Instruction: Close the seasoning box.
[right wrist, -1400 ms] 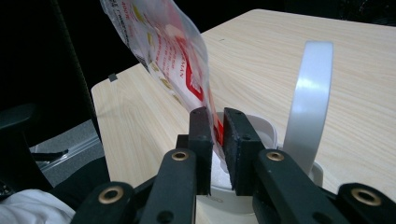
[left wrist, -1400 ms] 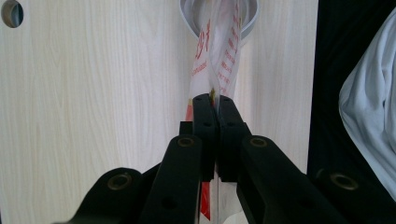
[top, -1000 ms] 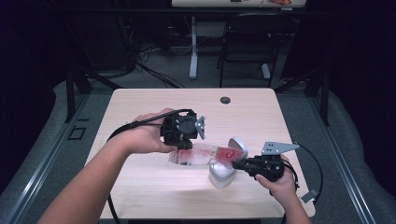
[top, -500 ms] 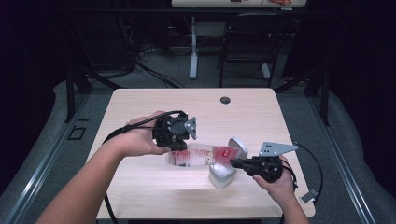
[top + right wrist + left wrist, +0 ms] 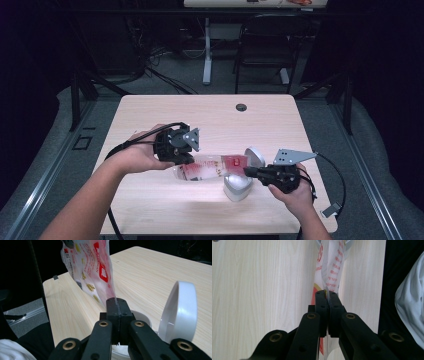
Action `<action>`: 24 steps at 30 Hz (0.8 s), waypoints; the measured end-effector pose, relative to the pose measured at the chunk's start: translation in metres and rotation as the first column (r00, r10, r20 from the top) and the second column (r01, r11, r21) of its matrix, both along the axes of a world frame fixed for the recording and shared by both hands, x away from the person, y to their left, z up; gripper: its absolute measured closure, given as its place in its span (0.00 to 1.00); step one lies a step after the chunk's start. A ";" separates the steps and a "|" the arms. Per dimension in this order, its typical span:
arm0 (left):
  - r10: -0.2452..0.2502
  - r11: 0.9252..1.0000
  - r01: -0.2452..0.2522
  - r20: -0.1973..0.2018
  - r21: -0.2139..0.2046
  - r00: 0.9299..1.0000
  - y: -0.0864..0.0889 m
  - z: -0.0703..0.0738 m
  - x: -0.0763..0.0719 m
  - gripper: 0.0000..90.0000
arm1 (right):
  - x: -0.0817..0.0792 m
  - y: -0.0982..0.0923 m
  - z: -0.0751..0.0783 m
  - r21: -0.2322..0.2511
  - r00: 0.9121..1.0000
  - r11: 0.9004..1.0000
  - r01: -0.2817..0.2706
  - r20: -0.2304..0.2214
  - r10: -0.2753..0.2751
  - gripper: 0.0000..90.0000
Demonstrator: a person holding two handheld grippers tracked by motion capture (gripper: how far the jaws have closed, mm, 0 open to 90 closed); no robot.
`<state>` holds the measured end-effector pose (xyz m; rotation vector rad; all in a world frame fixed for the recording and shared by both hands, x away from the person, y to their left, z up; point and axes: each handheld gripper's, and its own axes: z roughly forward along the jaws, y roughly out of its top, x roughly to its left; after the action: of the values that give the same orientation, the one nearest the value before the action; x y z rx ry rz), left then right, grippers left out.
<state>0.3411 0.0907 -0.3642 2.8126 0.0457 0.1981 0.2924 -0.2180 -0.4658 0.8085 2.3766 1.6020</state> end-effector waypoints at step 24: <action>0.066 0.997 -0.067 -0.021 -0.048 0.998 0.026 -0.032 0.002 0.98 | 0.007 0.020 0.022 -0.041 0.999 0.998 -0.042 0.027 0.043 1.00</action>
<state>0.3430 0.1166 -0.3963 2.7663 0.1470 0.1821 0.2990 -0.1979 -0.4442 0.7279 2.4143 1.5649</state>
